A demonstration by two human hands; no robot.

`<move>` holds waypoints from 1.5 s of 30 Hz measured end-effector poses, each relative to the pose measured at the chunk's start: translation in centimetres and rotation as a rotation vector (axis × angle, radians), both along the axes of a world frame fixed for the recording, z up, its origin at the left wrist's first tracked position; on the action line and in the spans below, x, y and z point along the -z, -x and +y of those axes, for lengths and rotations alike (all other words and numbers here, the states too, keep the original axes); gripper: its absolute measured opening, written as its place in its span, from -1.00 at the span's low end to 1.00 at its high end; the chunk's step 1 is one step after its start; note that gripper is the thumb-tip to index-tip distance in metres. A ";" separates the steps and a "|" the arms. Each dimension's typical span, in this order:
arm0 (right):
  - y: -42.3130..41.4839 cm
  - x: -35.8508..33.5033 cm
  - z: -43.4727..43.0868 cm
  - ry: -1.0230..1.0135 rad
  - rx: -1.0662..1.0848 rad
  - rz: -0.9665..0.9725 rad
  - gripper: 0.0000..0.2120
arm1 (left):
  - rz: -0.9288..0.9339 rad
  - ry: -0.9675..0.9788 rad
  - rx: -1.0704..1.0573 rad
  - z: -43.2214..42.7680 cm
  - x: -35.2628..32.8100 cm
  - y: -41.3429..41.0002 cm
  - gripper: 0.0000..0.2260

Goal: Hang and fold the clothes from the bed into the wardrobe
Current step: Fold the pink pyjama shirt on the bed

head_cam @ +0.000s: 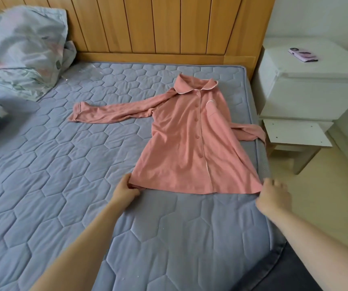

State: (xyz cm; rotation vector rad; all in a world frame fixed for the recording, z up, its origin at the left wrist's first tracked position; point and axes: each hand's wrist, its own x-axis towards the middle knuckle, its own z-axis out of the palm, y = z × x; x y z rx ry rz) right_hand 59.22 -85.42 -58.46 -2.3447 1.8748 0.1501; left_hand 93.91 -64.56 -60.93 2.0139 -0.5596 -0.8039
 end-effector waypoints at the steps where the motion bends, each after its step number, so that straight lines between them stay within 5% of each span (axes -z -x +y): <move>1: -0.2 0.6 0.3 0.046 -0.094 0.008 -0.48 | -0.086 0.004 0.064 0.2 0.6 0.3 -0.41; 3: -1.7 1.5 1.1 0.095 -0.292 -0.013 -0.30 | -0.165 0.048 0.101 0.0 1.3 1.2 -0.34; 8: -8.5 1.7 3.2 0.073 -0.629 0.012 -0.19 | -0.072 0.167 -0.186 -1.9 1.2 2.0 -0.64; 11: -11.9 1.4 3.6 0.076 -0.692 0.076 -0.32 | 0.073 0.232 -0.250 -2.9 0.8 2.3 -0.73; 14: -13.5 0.3 3.4 0.117 -0.742 0.166 -0.66 | 0.116 0.224 -0.274 -3.3 0.5 2.5 -0.69; 16: -13.2 -0.6 3.0 0.123 -0.695 -0.030 -0.76 | -0.163 0.172 -0.275 -2.7 -0.2 2.2 -0.65; 19: -11.4 -1.7 1.7 0.289 -0.473 -0.486 -0.80 | -0.913 0.259 -0.123 -0.6 -1.1 0.7 -0.70; 21: -10.3 -2.6 0.9 0.240 -0.340 -0.523 -0.81 | -1.171 0.228 0.010 1.1 -0.9 -0.4 -0.80; 25: -9.7 -2.0 1.8 0.082 -0.496 -0.040 -0.72 | -1.113 -0.024 0.128 3.3 0.2 -0.5 -0.81; 31: -9.7 -2.2 4.3 0.311 -0.851 -0.209 -0.67 | -1.160 -0.118 0.008 5.3 -0.2 -2.5 -0.75; 34: -9.8 -0.6 5.5 0.064 -0.908 -0.061 -0.79 | -1.064 -0.378 0.169 5.0 0.0 -2.1 -0.80; 37: -9.4 1.1 6.3 -0.046 -0.931 -0.034 -0.64 | -1.106 -0.577 0.306 2.4 -0.4 0.2 -0.65; 41: -7.6 1.9 5.8 0.100 -0.826 -0.004 -0.35 | -1.131 -0.427 0.681 -0.9 0.8 5.1 -0.24; 45: -5.1 1.7 3.9 0.135 -0.575 0.151 -0.20 | -1.084 -0.257 0.877 -4.0 1.7 10.7 -0.19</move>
